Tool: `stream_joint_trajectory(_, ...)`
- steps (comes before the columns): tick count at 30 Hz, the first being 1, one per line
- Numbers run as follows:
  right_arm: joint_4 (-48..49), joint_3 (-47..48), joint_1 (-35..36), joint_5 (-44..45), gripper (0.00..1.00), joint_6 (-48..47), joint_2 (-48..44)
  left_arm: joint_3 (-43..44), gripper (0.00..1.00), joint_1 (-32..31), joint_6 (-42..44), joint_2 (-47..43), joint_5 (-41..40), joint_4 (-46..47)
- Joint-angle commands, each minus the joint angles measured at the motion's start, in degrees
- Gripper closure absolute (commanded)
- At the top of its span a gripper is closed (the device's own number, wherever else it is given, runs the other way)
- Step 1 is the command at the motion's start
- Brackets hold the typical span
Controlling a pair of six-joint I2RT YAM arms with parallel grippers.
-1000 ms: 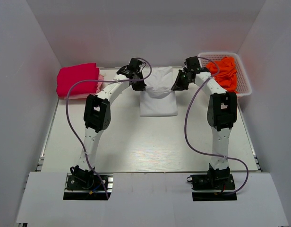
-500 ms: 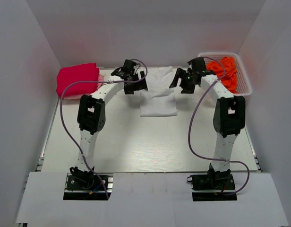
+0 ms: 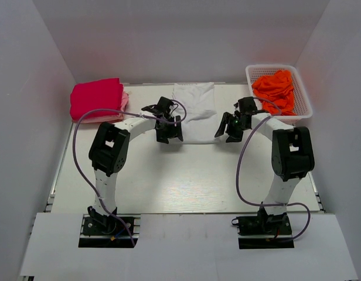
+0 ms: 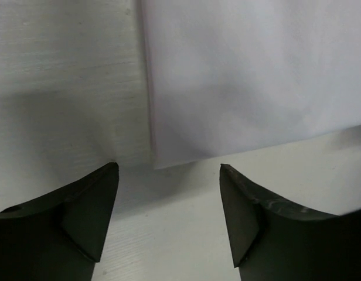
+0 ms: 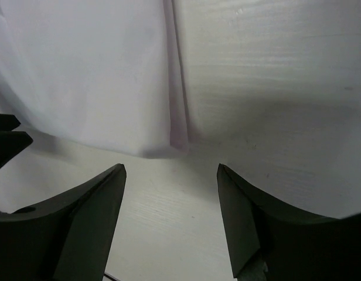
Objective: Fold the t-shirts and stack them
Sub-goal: Grab one side of the 2/3 rectangular tshirt with both arms
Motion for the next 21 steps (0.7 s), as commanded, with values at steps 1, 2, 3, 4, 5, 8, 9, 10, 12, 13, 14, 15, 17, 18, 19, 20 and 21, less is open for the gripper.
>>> stream_joint_trajectory(1,6.42,-0.47,0.07,-1.27,0.31,0.32,1.57,-1.73,0.22,0.37,-0.99,-1.52,-1.26,2.08)
stream_joint_trajectory(2,6.87,-0.3,-0.02,-1.44,0.31,0.49,2.54,-2.25,0.25,0.37,-0.99,-1.52,-1.87,2.78)
stream_joint_trajectory(3,7.05,-0.04,-0.11,-1.62,0.34,0.76,3.25,-2.25,0.27,0.37,-0.99,-0.91,-1.87,2.79)
stream_joint_trajectory(4,6.87,0.57,0.07,-2.58,0.45,0.76,4.3,-2.25,0.34,0.37,-0.99,-0.21,-1.87,2.79)
stream_joint_trajectory(5,6.52,0.93,-0.02,-2.93,0.47,0.67,5.18,-2.25,0.37,0.37,-0.99,-0.2,-1.87,2.79)
stream_joint_trajectory(8,7.39,-0.38,-0.02,-3.64,0.52,1.29,5.36,-3.04,0.4,0.37,-0.99,0.33,-1.87,3.13)
stream_joint_trajectory(9,8.27,-0.82,0.16,-4.25,0.55,1.29,5.19,-3.04,0.43,0.37,-0.99,0.33,-1.26,3.67)
stream_joint_trajectory(10,8.36,-1.52,0.24,-4.78,0.59,1.9,5.27,-3.65,0.51,0.37,-0.99,0.33,-1.26,3.67)
stream_joint_trajectory(12,9.06,-2.14,0.16,-5.14,0.59,2.34,5.54,-3.66,0.58,0.37,-0.99,0.94,-1.26,3.67)
stream_joint_trajectory(13,9.5,-2.49,0.24,-5.13,0.62,2.34,5.54,-3.66,0.62,0.37,-0.99,0.94,-1.26,3.67)
stream_joint_trajectory(14,10.2,-2.67,0.16,-5.31,0.68,2.69,6.15,-3.66,0.68,0.37,-0.99,0.94,-1.26,3.67)
stream_joint_trajectory(15,10.38,-2.58,0.07,-5.48,0.75,2.78,6.41,-3.66,0.73,0.37,-0.99,0.94,-0.73,3.67)
stream_joint_trajectory(17,9.86,-2.32,0.16,-6.54,0.99,3.04,7.03,-4.19,0.87,0.37,-0.99,0.94,-0.73,3.67)
stream_joint_trajectory(18,9.51,-2.49,0.07,-6.63,1.0,2.96,6.95,-4.19,0.95,0.37,-0.99,0.94,-0.73,3.67)
stream_joint_trajectory(19,9.16,-2.84,0.24,-6.45,1.0,3.13,6.16,-4.88,1.0,0.37,-0.99,0.25,-0.73,3.67)
stream_joint_trajectory(20,8.98,-3.98,0.25,-7.15,1.0,2.52,5.54,-5.5,1.0,0.37,-0.99,-0.37,-0.73,3.67)
stream_joint_trajectory(21,8.81,-4.42,0.07,-7.33,1.0,2.34,3.1,-7.07,1.0,0.37,-0.99,-1.24,-0.03,4.71)
